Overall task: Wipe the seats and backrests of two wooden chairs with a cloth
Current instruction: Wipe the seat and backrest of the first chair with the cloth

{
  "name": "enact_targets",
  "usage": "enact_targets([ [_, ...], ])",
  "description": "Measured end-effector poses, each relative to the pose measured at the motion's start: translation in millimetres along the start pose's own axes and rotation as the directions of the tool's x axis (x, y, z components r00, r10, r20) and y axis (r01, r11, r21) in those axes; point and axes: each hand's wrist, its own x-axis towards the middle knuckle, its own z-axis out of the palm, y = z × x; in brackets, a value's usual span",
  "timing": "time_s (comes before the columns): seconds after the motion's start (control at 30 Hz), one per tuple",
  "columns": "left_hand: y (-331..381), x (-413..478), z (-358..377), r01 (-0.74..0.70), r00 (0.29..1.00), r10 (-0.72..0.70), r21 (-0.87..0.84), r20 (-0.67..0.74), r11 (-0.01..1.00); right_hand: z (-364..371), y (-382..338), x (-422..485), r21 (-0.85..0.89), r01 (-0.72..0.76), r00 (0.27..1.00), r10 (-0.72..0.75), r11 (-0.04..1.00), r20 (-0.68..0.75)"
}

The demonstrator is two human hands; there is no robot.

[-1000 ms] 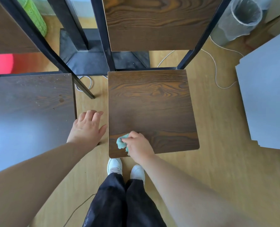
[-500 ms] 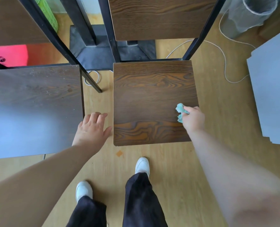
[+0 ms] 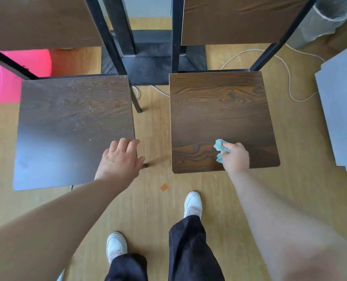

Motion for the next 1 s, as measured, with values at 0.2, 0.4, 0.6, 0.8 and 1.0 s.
enact_targets([
  [0.2, -63.3, -30.1, 0.0, 0.016, 0.999, -0.017, -0.009, -0.034, 1.000, 48.3, -37.8, -56.4, 0.011, 0.026, 1.000, -0.027, 1.000, 0.005],
  [0.4, -116.5, -56.5, 8.4, 0.020, 0.998, -0.023, -0.048, -0.060, 0.999, 88.2, -73.5, -97.7, 0.026, 0.037, 0.999, -0.037, 0.999, -0.016],
  [0.6, -139.9, -61.8, 22.0, 0.028, 0.998, -0.031, -0.067, -0.053, 0.997, 119.8, -106.4, -127.3, 0.026, 0.019, 1.000, -0.019, 0.999, 0.006],
  [0.8, -142.5, -58.2, 32.7, 0.015, 0.998, -0.018, -0.067, -0.055, 0.998, 149.1, -124.5, -144.5, 0.044, 0.033, 0.998, -0.036, 0.998, 0.050],
  [1.0, -118.7, -51.5, 28.7, -0.002, 0.999, -0.001, -0.052, -0.048, 0.999, 130.7, -132.7, -145.1, 0.118, 0.025, 1.000, -0.026, 0.993, 0.010],
])
